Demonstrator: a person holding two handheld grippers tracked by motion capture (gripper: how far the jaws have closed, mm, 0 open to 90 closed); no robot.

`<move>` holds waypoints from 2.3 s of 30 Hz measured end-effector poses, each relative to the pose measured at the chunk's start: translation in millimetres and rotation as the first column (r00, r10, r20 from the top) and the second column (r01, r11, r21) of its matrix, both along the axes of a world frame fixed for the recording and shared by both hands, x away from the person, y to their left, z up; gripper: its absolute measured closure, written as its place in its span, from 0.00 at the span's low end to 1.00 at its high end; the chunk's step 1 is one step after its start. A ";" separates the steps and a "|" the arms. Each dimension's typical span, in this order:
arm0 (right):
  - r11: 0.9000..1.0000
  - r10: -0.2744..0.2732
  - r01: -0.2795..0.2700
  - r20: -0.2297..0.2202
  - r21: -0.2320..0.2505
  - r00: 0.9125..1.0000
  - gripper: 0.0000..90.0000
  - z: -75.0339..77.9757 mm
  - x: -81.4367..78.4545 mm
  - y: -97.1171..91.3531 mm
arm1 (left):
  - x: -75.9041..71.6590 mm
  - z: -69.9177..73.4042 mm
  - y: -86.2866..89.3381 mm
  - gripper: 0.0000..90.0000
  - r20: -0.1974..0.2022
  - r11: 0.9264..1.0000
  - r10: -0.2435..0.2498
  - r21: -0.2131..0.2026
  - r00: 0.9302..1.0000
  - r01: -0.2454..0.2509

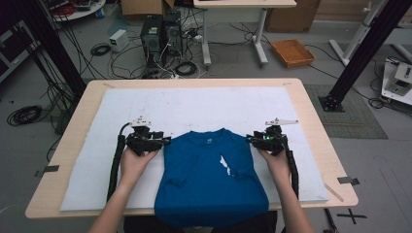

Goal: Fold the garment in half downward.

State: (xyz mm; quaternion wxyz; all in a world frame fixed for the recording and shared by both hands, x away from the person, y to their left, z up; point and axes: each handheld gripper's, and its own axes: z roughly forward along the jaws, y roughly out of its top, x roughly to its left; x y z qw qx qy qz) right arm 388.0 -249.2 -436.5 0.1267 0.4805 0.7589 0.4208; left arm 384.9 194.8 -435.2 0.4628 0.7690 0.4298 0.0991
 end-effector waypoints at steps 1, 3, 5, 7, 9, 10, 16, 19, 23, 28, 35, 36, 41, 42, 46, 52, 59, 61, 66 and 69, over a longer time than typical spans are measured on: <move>1.000 -0.004 0.004 -0.013 -0.008 1.000 0.67 -2.2 1.3 1.7 | 0.7 -1.1 -0.1 0.59 -0.013 1.000 0.003 -0.005 1.000 -0.003; 1.000 -0.012 0.011 -0.033 -0.026 0.999 0.70 -5.3 3.6 3.8 | 1.5 -2.9 -0.4 0.60 -0.035 1.000 0.010 0.003 0.999 -0.010; 0.999 -0.001 -0.001 -0.044 -0.048 0.999 0.76 -8.5 5.5 6.6 | 1.7 -3.8 -0.8 0.60 -0.043 1.000 0.007 0.010 0.999 -0.007; 0.997 0.012 -0.015 -0.036 -0.079 0.999 0.83 -9.3 5.4 8.8 | 1.6 -3.4 -0.9 0.60 -0.038 1.000 0.007 0.007 0.999 -0.007; 0.995 0.016 -0.019 -0.034 -0.096 0.999 0.89 -9.8 4.9 10.7 | 1.5 -2.7 -0.8 0.60 -0.030 1.000 0.009 -0.004 0.999 -0.009; 0.994 0.017 -0.019 -0.027 -0.105 0.999 0.92 -9.8 4.9 11.1 | 1.6 -2.4 -1.2 0.60 -0.025 1.000 0.009 -0.006 1.000 -0.010; 0.993 0.000 0.000 -0.005 -0.120 1.000 0.89 -6.4 3.7 7.5 | 3.3 -1.8 -2.1 0.60 -0.019 1.000 0.008 -0.002 1.000 -0.008; 0.993 0.009 -0.005 0.035 -0.116 0.999 0.83 -3.1 4.0 7.2 | 7.4 -0.3 -3.8 0.59 -0.022 1.000 -0.003 0.000 1.000 0.003; 0.994 0.008 -0.003 0.046 -0.105 0.999 0.72 -0.9 10.2 13.4 | 14.7 1.5 -12.5 0.59 -0.019 1.000 -0.027 -0.001 0.999 0.027; 0.988 0.064 -0.054 0.061 -0.144 0.996 0.67 1.1 21.8 29.0 | 24.5 -2.8 -26.0 0.59 -0.042 0.997 -0.063 0.037 0.997 0.065; 0.982 0.075 -0.071 0.016 -0.175 0.997 0.68 -1.6 36.1 42.6 | 34.1 -7.7 -39.1 0.61 -0.064 0.994 -0.081 0.074 0.995 0.086; 0.980 0.078 -0.075 0.013 -0.184 0.997 0.68 -3.1 37.0 44.2 | 34.4 -8.7 -40.9 0.62 -0.073 0.993 -0.074 0.087 0.995 0.080; 0.973 0.087 -0.084 0.003 -0.214 0.996 0.68 -8.3 38.6 49.4 | 34.7 -9.4 -42.7 0.66 -0.079 0.992 -0.057 0.112 0.995 0.065; 0.972 0.087 -0.084 0.003 -0.219 0.996 0.70 -8.0 38.3 49.9 | 34.3 -9.2 -43.1 0.66 -0.076 0.991 -0.055 0.121 0.996 0.064; 0.961 0.126 -0.117 0.019 -0.251 0.992 0.81 -7.0 35.7 54.3 | 29.8 -7.6 -49.5 0.72 -0.037 0.980 -0.045 0.191 0.998 0.052; 0.959 0.152 -0.143 0.017 -0.247 0.988 0.96 -6.8 34.7 55.9 | 26.7 -7.5 -53.2 0.89 -0.011 0.972 -0.046 0.229 0.999 0.047; 0.969 0.139 -0.130 0.027 -0.209 0.990 0.98 -4.2 35.3 51.0 | 28.6 -7.8 -50.0 0.97 -0.014 0.979 -0.064 0.194 0.998 0.065; 0.972 0.135 -0.126 0.028 -0.200 0.990 0.98 -4.0 35.8 50.0 | 29.3 -7.5 -49.2 0.97 -0.005 0.981 -0.066 0.180 0.998 0.065; 0.981 0.117 -0.109 0.041 -0.163 0.992 0.98 -3.2 40.7 45.1 | 35.6 -6.7 -43.6 0.97 -0.008 0.990 -0.055 0.129 0.998 0.056; 0.986 0.102 -0.094 0.060 -0.135 0.993 0.98 -3.1 44.7 42.8 | 40.9 -4.0 -42.2 0.97 0.010 0.993 -0.043 0.106 0.999 0.042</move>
